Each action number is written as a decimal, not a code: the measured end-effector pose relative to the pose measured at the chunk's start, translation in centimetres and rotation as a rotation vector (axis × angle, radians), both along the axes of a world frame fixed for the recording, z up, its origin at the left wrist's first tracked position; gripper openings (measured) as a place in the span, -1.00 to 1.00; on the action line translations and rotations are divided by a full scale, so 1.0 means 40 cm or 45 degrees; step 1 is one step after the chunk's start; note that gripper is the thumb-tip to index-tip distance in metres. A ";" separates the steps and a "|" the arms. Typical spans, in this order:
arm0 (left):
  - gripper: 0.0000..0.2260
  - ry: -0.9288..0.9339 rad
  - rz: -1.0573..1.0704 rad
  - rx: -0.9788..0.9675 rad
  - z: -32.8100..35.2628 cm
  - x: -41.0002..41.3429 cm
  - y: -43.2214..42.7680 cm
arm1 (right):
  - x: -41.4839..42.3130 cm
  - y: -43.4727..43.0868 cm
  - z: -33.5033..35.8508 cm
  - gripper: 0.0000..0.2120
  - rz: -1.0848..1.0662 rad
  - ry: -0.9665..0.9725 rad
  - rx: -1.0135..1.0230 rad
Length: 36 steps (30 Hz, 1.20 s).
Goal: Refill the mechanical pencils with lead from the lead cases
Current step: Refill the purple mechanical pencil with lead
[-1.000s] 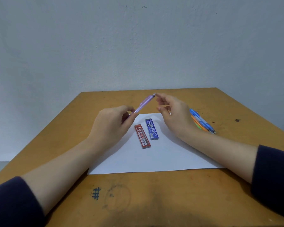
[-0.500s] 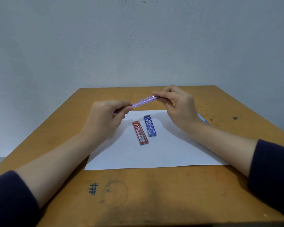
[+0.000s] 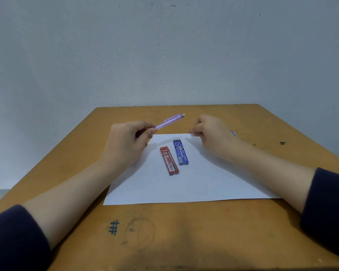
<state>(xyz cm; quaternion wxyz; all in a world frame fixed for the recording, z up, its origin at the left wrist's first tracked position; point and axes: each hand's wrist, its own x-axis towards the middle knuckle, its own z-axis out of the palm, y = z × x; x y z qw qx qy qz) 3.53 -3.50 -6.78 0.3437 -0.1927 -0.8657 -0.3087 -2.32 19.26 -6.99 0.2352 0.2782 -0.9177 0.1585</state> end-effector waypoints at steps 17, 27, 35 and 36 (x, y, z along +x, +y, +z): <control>-0.85 -0.102 0.041 0.084 0.004 0.001 0.001 | 0.046 -0.026 0.016 -0.64 -0.033 -0.241 0.350; -0.86 -0.123 0.036 0.101 0.006 0.003 0.003 | 0.062 -0.028 0.023 -0.64 0.032 -0.296 0.402; -0.85 -0.144 0.030 0.086 0.008 0.006 0.002 | 0.040 -0.011 0.032 -0.71 -0.041 -0.031 -0.037; -0.85 -0.154 0.023 0.086 0.008 0.006 0.002 | 0.041 -0.010 0.034 -0.72 -0.040 0.026 -0.129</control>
